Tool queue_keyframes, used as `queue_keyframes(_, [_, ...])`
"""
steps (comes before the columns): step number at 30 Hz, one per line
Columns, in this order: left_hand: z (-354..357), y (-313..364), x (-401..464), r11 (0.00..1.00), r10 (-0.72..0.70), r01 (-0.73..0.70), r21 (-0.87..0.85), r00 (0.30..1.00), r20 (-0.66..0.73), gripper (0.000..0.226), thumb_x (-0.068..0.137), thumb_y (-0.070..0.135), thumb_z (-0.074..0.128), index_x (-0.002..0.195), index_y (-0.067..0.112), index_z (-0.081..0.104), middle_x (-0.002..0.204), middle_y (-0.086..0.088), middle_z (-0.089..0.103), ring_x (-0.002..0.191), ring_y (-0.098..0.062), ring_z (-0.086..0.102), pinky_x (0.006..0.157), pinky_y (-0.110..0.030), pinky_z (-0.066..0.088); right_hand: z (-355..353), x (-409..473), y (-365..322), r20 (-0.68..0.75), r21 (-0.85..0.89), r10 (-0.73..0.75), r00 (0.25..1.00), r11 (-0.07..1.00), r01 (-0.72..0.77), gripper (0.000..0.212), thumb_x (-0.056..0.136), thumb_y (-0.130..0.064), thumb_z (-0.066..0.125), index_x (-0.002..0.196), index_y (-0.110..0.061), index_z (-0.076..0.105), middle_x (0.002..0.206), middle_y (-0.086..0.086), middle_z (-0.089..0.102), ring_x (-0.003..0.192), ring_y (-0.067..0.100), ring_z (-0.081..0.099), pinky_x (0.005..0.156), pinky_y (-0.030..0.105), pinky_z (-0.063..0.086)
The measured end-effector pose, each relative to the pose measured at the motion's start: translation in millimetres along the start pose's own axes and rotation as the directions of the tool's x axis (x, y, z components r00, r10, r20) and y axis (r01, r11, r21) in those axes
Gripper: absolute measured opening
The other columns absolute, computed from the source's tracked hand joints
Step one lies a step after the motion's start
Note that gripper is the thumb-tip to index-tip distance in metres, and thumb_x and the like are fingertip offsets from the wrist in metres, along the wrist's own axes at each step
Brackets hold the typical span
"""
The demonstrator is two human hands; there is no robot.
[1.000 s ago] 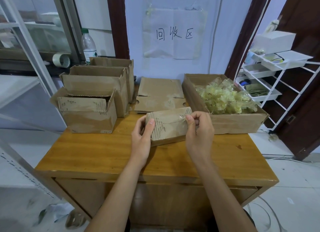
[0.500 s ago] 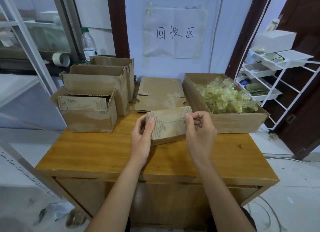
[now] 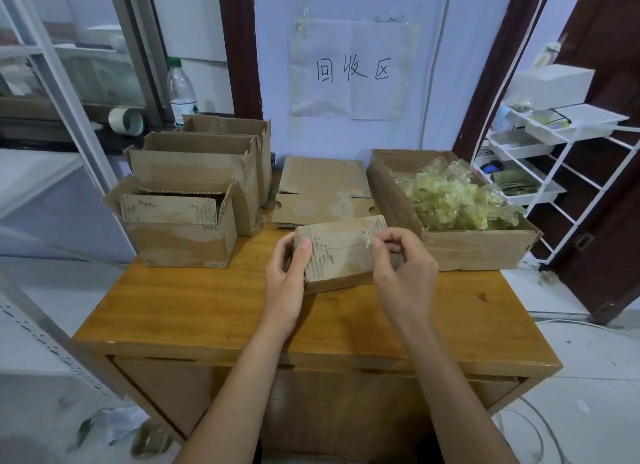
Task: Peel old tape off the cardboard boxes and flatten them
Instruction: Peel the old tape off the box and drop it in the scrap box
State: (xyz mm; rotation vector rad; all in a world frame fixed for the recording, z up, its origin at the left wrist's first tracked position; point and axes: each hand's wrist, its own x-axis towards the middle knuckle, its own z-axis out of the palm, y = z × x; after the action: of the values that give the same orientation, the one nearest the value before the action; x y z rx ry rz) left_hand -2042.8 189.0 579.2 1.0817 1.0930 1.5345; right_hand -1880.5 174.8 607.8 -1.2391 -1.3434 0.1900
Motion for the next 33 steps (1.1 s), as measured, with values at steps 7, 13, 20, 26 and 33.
queue_keyframes(7, [-2.9,7.7,6.6,0.997,-0.062,0.060,0.040,0.997,0.037,0.022,0.102,0.035,0.060,0.122,0.026,0.066,0.115,0.005,0.073,0.099,-0.001,0.071,0.074,-0.017,0.056,4.3,3.7,6.2,-0.007,-0.030,-0.050,0.999,0.998,0.049,0.030,0.088,-0.005,0.079,0.108,-0.018,0.061,0.087,-0.011,0.064,0.079,0.006,0.063,0.071,0.019,0.054])
queue_keyframes(13, [-10.7,27.6,20.4,0.979,-0.092,0.066,0.195,0.987,0.129,0.018,0.106,0.027,0.056,0.119,0.028,0.069,0.109,0.011,0.076,0.101,-0.002,0.070,0.075,-0.016,0.054,6.0,7.8,19.4,0.015,-0.118,-0.042,0.999,0.992,0.043,0.026,0.087,-0.016,0.082,0.108,-0.023,0.070,0.098,-0.014,0.063,0.096,0.015,0.054,0.087,0.044,0.051])
queue_keyframes(20, [14.0,52.0,35.2,0.782,0.149,-0.243,0.574,0.967,0.206,0.042,0.097,0.003,0.052,0.121,0.035,0.064,0.128,0.015,0.061,0.120,-0.003,0.054,0.106,-0.032,0.045,2.9,6.7,28.7,0.016,-0.082,-0.040,0.999,0.996,0.041,0.019,0.088,-0.023,0.084,0.105,-0.017,0.077,0.106,-0.004,0.065,0.101,0.020,0.061,0.088,0.036,0.051])
queue_keyframes(26, [36.9,46.6,35.5,0.510,0.178,-0.315,0.801,0.949,0.260,0.037,0.100,0.027,0.053,0.134,0.038,0.061,0.137,0.015,0.060,0.126,-0.012,0.039,0.105,-0.040,0.037,-2.2,2.1,37.0,0.071,-0.044,-0.115,0.991,0.992,0.118,0.039,0.088,-0.046,0.077,0.115,-0.017,0.076,0.111,-0.008,0.060,0.099,0.017,0.063,0.077,0.048,0.058])
queue_keyframes(33, [32.2,34.9,33.4,0.426,0.243,-0.368,0.826,0.927,0.287,0.042,0.104,0.054,0.049,0.140,0.035,0.059,0.127,0.013,0.059,0.122,-0.015,0.040,0.094,-0.035,0.037,-0.5,11.6,34.4,0.068,-0.096,-0.089,0.994,0.991,0.095,0.031,0.084,-0.036,0.083,0.107,-0.016,0.079,0.103,-0.005,0.063,0.093,0.021,0.064,0.080,0.049,0.057])
